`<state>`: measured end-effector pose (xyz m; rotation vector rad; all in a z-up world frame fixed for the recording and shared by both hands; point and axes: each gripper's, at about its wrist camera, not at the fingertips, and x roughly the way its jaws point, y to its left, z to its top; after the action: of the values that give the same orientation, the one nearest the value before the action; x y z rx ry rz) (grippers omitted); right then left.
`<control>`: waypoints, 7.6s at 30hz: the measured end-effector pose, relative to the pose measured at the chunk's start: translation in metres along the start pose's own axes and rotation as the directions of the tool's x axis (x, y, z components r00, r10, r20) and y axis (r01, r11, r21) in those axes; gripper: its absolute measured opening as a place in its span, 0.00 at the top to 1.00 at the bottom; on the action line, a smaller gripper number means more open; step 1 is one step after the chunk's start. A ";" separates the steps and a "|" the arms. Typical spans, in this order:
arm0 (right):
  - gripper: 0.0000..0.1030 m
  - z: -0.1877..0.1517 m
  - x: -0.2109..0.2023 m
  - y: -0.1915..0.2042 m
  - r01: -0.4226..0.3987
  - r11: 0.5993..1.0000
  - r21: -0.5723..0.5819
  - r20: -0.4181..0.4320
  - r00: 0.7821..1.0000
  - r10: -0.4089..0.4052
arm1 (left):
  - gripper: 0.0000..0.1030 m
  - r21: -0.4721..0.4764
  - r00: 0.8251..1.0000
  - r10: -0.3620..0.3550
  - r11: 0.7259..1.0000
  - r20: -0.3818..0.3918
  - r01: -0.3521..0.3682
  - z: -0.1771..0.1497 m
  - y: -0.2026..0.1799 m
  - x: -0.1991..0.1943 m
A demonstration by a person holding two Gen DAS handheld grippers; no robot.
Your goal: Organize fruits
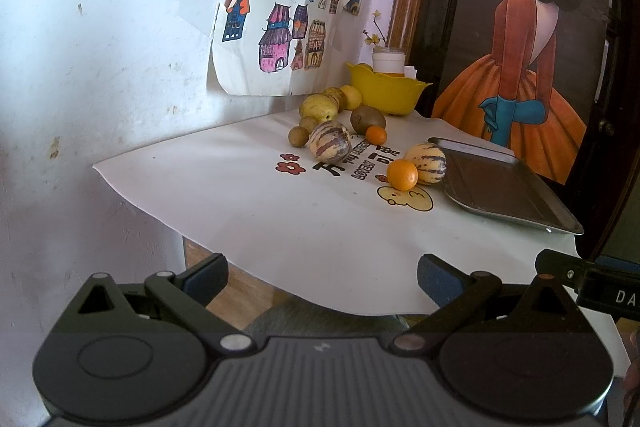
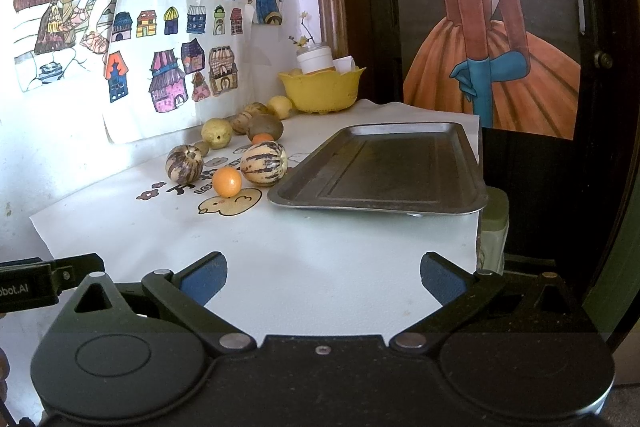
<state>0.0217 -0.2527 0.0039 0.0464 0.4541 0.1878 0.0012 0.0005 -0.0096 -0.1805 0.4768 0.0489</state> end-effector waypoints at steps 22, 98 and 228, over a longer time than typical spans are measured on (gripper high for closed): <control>0.00 0.005 0.004 -0.002 0.009 1.000 -0.019 0.005 1.000 -0.009 | 0.00 0.012 1.000 0.021 1.000 -0.023 -0.021 0.005 0.003 0.005; 0.44 0.109 0.208 0.042 -0.530 0.497 -0.687 -0.373 0.845 0.384 | 0.50 -0.066 0.952 -0.163 0.986 -0.260 0.151 0.129 0.019 0.204; 0.01 0.089 0.026 -0.032 -0.197 0.959 -0.202 -0.062 0.980 0.188 | 0.00 0.028 0.966 -0.237 0.970 -0.101 0.241 0.092 -0.031 0.084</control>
<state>0.0893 -0.2795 0.0695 -0.1184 0.4705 0.4278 0.1198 -0.0122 0.0371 -0.2003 0.5497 -0.2063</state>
